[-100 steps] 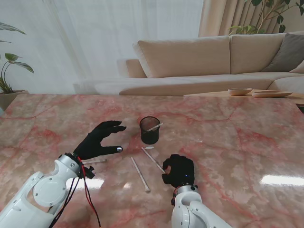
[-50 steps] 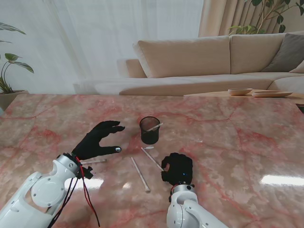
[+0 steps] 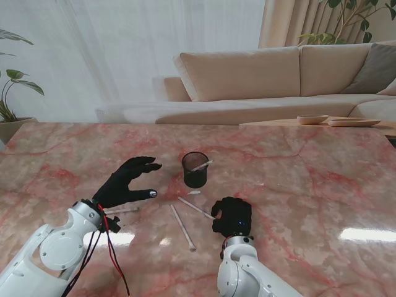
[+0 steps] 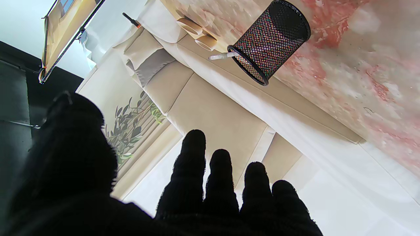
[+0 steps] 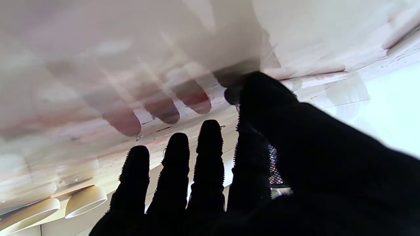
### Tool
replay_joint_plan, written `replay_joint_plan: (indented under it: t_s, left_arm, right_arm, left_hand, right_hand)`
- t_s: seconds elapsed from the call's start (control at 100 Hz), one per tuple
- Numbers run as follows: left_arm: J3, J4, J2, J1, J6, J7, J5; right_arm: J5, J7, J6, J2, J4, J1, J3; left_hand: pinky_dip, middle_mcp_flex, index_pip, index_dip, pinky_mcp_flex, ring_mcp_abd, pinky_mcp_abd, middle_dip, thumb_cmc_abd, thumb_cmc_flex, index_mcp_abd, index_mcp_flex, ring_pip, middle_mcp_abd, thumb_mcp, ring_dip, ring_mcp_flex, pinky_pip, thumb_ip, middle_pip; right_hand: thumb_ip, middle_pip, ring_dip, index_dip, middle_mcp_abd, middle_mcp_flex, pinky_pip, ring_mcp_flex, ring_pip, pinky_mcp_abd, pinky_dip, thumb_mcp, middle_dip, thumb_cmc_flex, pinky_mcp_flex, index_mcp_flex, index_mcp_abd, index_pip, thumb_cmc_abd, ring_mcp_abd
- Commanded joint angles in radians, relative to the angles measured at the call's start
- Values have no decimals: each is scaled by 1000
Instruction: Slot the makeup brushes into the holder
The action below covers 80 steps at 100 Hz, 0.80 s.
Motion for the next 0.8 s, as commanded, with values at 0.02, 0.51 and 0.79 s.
replay_joint_plan:
  t_s: [0.02,0.51,0.79]
  left_arm:
    - [2,0,-2,6,1,4,-2]
    - [1,0,-5,8,5,14,-8]
    - [8,6,-5,3,3,13,-16]
  right_arm:
    - [14,31,10,-6,37,-9,-9]
    - [-23,65,42,8,79,4,-33]
    - [-31,78,72,11,95,7,-36]
  left_hand:
    - [-12,-7,13,9,-5,-48,-29,-14,26,15,-33,-7,-25,-2,22,-3,-24,-38,20,-21]
    - [-18,-11,13,10,-5,-46,-28,-14,29,3,-33,-9,-26,2,41,-2,-27,-43,17,-22]
    - [-22,-13,14,10,-5,-45,-25,-14,32,-2,-34,-10,-27,5,43,-2,-30,-46,17,-23]
  right_hand:
    - [0,-4,1,-93,-25,13,13,12,11,-22,-15,25,-12,18,-4,85,43,-32,-33,-31]
    - [17,2,9,167,-34,49,36,18,19,-39,-16,68,-9,-21,-5,199,-79,57,12,-46]
    - [-17,76,15,446,-52,-12,63,-37,46,-64,0,125,50,-35,-21,167,-63,10,94,-68]
